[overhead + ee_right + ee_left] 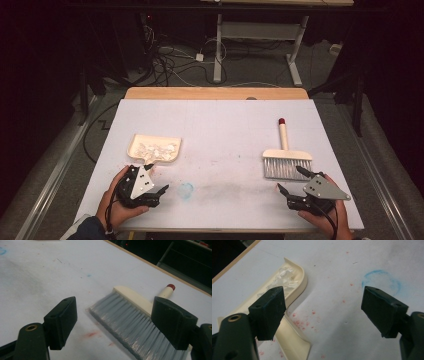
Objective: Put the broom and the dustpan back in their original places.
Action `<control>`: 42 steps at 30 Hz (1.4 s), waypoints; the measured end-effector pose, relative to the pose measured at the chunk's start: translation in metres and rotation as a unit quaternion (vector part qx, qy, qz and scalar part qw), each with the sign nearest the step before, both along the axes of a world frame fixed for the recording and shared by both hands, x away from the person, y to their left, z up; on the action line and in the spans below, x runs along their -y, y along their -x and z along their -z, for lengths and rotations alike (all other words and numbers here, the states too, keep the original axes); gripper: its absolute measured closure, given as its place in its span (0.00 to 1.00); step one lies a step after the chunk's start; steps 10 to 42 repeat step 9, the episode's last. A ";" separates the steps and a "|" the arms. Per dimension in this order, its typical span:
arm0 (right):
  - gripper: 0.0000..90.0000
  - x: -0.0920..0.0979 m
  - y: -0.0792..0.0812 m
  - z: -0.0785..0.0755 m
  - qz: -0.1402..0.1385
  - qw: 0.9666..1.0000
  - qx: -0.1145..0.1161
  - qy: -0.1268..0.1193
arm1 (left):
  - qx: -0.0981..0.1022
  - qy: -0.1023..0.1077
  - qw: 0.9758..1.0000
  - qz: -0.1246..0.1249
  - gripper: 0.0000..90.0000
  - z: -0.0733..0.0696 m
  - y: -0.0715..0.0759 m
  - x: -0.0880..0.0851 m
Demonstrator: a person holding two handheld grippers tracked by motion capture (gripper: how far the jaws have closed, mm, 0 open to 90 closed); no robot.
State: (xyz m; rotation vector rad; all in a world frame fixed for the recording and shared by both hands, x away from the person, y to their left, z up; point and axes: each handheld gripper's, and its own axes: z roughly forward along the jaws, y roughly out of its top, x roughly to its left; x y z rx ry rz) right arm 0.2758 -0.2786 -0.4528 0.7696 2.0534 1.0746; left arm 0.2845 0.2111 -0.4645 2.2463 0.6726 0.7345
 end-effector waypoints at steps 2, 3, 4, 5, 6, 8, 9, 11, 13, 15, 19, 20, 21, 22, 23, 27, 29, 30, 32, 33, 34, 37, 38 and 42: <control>0.24 0.000 0.000 0.000 0.000 1.000 0.001 -0.001 | -0.001 -0.001 1.000 0.001 0.21 0.000 0.000 0.000; 0.24 0.000 0.000 0.000 0.000 1.000 0.001 0.000 | -0.001 -0.002 1.000 0.001 0.21 0.000 -0.001 0.000; 0.24 0.000 0.000 0.000 0.000 1.000 0.000 0.000 | -0.002 -0.003 1.000 0.001 0.21 0.000 -0.001 0.001; 0.24 0.001 0.000 0.000 0.000 1.000 0.001 0.002 | -0.002 -0.003 1.000 0.001 0.21 0.001 -0.001 0.001; 0.24 0.001 0.000 0.000 0.001 1.000 0.001 0.002 | -0.003 -0.004 1.000 0.002 0.21 0.001 -0.001 0.001; 0.24 0.001 -0.001 0.001 0.002 1.000 0.001 0.001 | -0.003 -0.005 1.000 0.003 0.21 0.001 -0.001 0.002; 0.24 0.002 -0.001 0.001 0.002 1.000 0.000 -0.001 | -0.003 -0.005 1.000 0.004 0.21 0.001 -0.002 0.002; 0.24 0.002 -0.001 0.001 0.002 1.000 0.000 -0.001 | -0.003 -0.005 1.000 0.004 0.21 0.001 -0.002 0.002; 0.24 0.002 -0.001 0.001 0.002 1.000 0.000 -0.001 | -0.003 -0.005 1.000 0.004 0.21 0.001 -0.002 0.002; 0.24 0.002 -0.001 0.001 0.002 1.000 0.000 -0.001 | -0.003 -0.005 1.000 0.004 0.21 0.001 -0.002 0.002; 0.24 0.002 -0.001 0.001 0.002 1.000 0.000 -0.001 | -0.003 -0.005 1.000 0.004 0.21 0.001 -0.002 0.002; 0.24 0.002 -0.001 0.001 0.002 1.000 0.000 -0.001 | -0.003 -0.005 1.000 0.004 0.21 0.001 -0.002 0.002; 0.24 0.002 -0.001 0.001 0.002 1.000 0.000 -0.001 | -0.003 -0.005 1.000 0.004 0.21 0.001 -0.002 0.002; 0.24 0.002 -0.001 0.001 0.002 1.000 0.000 -0.001 | -0.003 -0.005 1.000 0.004 0.21 0.001 -0.002 0.002; 0.24 0.002 -0.001 0.001 0.002 1.000 0.000 -0.001 | -0.003 -0.005 1.000 0.004 0.21 0.001 -0.002 0.002; 0.24 0.002 -0.001 0.001 0.002 1.000 0.000 -0.001 | -0.003 -0.005 1.000 0.004 0.21 0.001 -0.002 0.002; 0.24 0.002 -0.001 0.001 0.002 1.000 0.000 -0.001 | -0.003 -0.005 1.000 0.004 0.21 0.001 -0.002 0.002; 0.24 0.002 -0.001 0.001 0.002 1.000 0.000 -0.001 | -0.003 -0.005 1.000 0.004 0.21 0.001 -0.002 0.002; 0.24 0.002 -0.001 0.001 0.002 1.000 0.000 -0.001 | -0.003 -0.005 1.000 0.004 0.21 0.001 -0.002 0.002; 0.24 0.002 -0.001 0.001 0.002 1.000 0.000 -0.001 | -0.003 -0.005 1.000 0.004 0.21 0.001 -0.002 0.002; 0.24 0.002 -0.001 0.001 0.002 1.000 0.000 -0.001 | -0.003 -0.005 1.000 0.004 0.21 0.001 -0.002 0.002; 0.24 0.002 -0.001 0.001 0.002 1.000 0.000 -0.001 | -0.003 -0.005 1.000 0.004 0.21 0.001 -0.002 0.002; 0.24 0.002 -0.001 0.001 0.002 1.000 0.000 -0.001 | -0.003 -0.005 1.000 0.004 0.21 0.001 -0.002 0.002; 0.24 0.002 -0.001 0.001 0.002 1.000 0.000 -0.001 | -0.003 -0.005 1.000 0.004 0.21 0.001 -0.002 0.002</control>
